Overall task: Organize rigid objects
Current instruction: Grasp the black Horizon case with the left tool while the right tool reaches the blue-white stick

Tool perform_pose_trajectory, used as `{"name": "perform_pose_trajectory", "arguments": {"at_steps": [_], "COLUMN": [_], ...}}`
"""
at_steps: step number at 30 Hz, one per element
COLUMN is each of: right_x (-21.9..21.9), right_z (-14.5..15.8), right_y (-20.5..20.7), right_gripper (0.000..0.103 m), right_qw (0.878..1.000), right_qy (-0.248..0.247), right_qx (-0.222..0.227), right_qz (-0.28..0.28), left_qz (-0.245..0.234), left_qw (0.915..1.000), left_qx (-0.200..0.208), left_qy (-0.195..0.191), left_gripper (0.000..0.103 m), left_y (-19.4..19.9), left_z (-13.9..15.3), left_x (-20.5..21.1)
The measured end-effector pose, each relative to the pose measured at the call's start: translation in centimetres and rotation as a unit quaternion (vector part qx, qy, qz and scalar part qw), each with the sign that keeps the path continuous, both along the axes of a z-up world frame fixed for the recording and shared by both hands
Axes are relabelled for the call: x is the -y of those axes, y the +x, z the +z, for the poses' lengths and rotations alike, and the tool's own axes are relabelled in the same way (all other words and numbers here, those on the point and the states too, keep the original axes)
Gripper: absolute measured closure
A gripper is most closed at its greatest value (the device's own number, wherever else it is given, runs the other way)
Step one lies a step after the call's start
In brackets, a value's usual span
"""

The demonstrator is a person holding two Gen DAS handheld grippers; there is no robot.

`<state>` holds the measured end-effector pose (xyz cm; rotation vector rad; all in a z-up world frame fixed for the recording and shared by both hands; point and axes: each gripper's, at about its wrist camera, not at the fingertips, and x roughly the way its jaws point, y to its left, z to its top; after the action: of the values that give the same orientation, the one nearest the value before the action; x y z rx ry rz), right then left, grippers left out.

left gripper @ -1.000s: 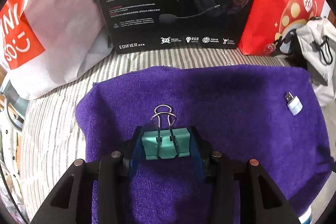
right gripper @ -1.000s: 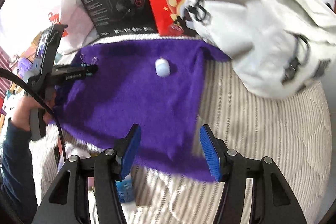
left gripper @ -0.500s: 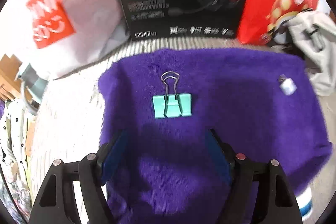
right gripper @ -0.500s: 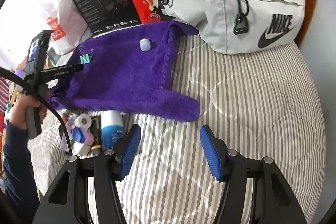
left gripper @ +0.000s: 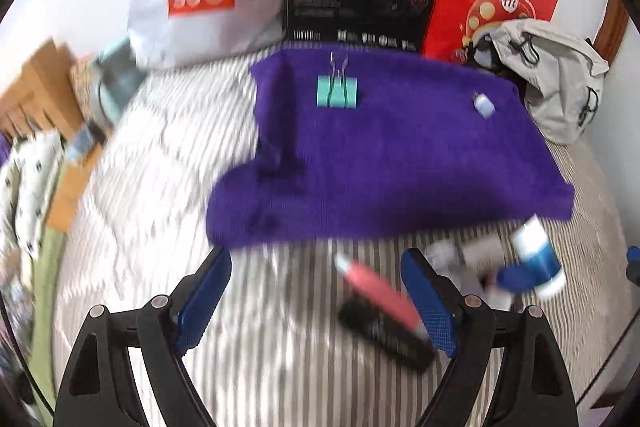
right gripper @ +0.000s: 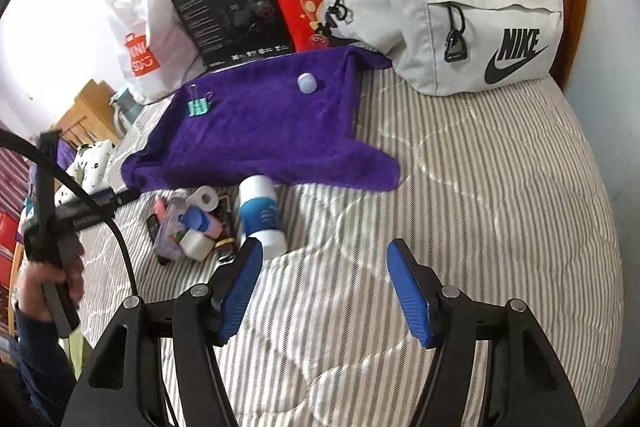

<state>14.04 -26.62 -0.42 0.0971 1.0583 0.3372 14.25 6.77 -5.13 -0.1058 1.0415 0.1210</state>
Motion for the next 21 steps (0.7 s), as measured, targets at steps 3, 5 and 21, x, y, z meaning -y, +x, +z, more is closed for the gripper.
{"name": "perform_pose_trajectory", "arguments": {"at_steps": [3, 5, 21], "right_x": [-0.5, -0.7, -1.7], "right_z": [-0.2, -0.2, -1.5], "right_y": [-1.0, -1.7, -3.2], "right_gripper": [0.039, 0.039, 0.038], "right_qw": [1.000, 1.000, 0.999], "right_qy": [0.001, -0.001, -0.005], "right_qx": [-0.004, -0.005, -0.024], "right_qz": [0.007, 0.012, 0.020], "left_qz": [0.009, 0.008, -0.001], "left_qw": [0.9998, 0.9997, 0.9994], "left_qx": [-0.015, -0.023, -0.035], "left_qy": [-0.007, -0.002, 0.007], "left_gripper": [0.017, 0.017, 0.006], "left_y": [-1.7, -1.9, -2.4], "left_z": [-1.5, -2.1, -4.0], "left_x": [0.3, 0.7, 1.6]}}
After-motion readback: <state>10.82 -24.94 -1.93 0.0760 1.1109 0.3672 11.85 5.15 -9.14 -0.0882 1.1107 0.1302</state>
